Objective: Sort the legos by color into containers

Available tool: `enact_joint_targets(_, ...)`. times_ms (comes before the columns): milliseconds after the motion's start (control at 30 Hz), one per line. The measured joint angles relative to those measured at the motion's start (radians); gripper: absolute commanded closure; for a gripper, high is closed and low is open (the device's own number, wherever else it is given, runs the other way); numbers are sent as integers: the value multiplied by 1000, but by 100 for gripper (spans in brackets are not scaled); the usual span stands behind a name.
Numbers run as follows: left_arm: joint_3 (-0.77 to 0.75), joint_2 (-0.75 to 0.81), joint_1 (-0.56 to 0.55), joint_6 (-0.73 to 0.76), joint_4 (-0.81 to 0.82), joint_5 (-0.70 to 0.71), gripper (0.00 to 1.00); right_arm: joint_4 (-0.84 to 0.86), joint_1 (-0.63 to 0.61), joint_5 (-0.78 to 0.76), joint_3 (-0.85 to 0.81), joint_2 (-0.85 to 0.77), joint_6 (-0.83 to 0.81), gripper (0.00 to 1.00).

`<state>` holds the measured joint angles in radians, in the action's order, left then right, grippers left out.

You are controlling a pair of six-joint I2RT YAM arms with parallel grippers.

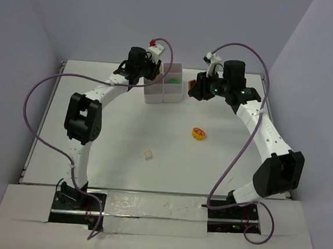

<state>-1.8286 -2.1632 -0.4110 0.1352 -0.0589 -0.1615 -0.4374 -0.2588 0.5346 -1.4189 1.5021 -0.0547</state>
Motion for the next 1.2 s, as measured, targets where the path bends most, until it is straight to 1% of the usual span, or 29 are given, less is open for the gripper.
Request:
enact_joint_targets(267,16,15,0,0,-17,-30,70,2,0,0,3,0,-21,100)
enact_joint_targets(500,120,130,-4,2,-27,-60,69,3,3,-7,39,0,-54,100)
enact_joint_targets(733,192,225,-6,31,-30,-111,65,3,7,-12,45,3,-76,100)
enact_joint_targets(967,264,235,-6,72,-63,-155,64,2,15,-14,16,57,-77,100)
enact_joint_targets(1200,273,235,-6,98,-83,-165,62,-2,19,-14,-12,86,-77,100)
